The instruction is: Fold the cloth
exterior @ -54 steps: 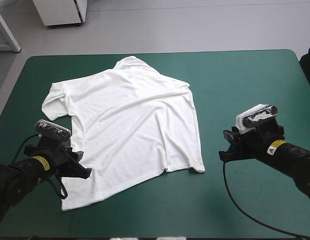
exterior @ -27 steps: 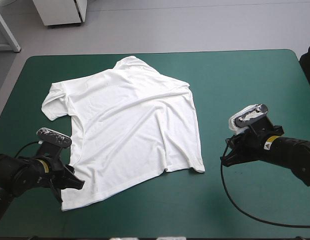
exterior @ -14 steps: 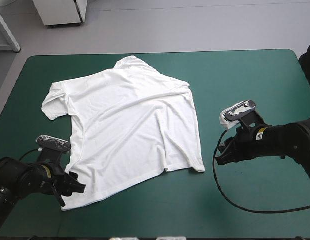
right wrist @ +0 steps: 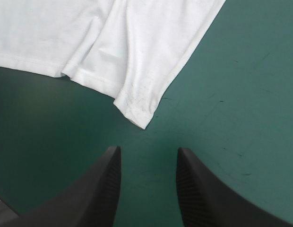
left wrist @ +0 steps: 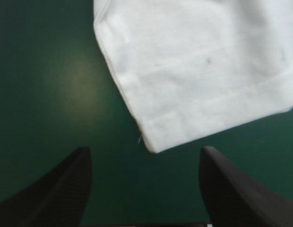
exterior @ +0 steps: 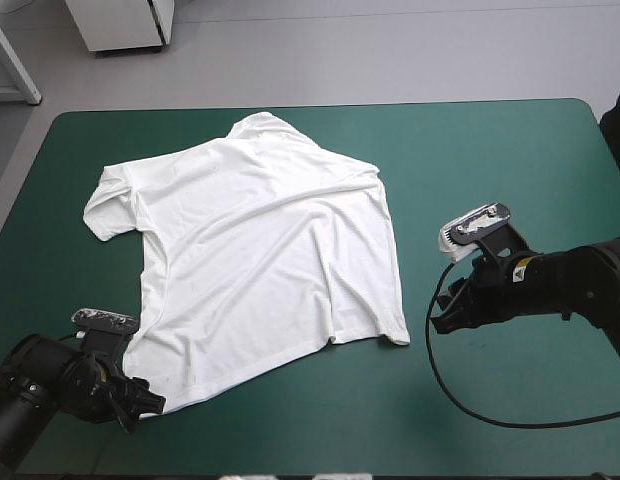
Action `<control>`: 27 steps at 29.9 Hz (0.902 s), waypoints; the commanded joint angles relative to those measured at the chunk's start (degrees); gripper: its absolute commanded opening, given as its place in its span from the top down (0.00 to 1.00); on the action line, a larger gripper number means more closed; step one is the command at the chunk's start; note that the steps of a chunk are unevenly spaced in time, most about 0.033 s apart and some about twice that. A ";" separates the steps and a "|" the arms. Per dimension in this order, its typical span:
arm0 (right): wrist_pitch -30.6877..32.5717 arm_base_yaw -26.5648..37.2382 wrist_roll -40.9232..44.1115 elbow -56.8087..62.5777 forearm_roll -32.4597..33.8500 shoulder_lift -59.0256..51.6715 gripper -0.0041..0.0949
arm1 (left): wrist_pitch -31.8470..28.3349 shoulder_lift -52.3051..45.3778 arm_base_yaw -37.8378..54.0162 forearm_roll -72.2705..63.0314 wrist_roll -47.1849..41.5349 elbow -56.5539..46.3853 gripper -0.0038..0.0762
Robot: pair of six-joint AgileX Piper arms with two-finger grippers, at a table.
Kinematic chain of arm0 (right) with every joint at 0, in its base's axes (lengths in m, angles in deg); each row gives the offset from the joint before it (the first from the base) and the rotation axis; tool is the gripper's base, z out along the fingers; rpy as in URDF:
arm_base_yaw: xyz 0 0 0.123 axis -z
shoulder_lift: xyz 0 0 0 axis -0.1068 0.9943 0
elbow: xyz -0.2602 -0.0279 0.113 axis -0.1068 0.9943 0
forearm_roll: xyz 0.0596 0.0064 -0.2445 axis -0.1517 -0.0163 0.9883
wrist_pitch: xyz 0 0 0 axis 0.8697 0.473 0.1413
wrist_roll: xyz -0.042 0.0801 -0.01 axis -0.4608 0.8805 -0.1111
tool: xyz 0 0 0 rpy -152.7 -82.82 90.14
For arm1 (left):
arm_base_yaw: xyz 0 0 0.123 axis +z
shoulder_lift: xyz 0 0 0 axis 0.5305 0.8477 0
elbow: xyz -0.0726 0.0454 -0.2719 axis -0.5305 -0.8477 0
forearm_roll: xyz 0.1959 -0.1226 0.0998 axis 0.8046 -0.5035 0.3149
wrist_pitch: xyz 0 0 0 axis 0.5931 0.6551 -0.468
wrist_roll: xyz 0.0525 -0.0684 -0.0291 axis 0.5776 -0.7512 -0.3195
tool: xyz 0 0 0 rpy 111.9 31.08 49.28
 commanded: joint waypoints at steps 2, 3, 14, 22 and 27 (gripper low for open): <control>-1.23 0.03 -0.63 -1.96 -0.86 -0.82 0.58 | 2.62 -0.15 7.06 -0.56 4.91 -0.70 0.35; -1.23 0.03 -0.63 -1.96 -0.86 -0.82 0.58 | 1.97 -0.15 8.64 -1.44 6.93 -0.86 0.35; -1.07 0.03 -0.63 -2.09 -1.85 -0.82 0.58 | -7.82 7.17 10.90 -5.34 8.72 -3.40 0.36; -1.07 0.03 -1.32 -2.09 0.10 -0.82 0.58 | -13.34 16.95 10.90 -9.81 11.38 -3.40 0.36; -0.44 0.03 -4.05 -2.09 4.41 0.56 0.58 | -15.09 19.76 10.90 -15.82 15.53 -3.59 0.51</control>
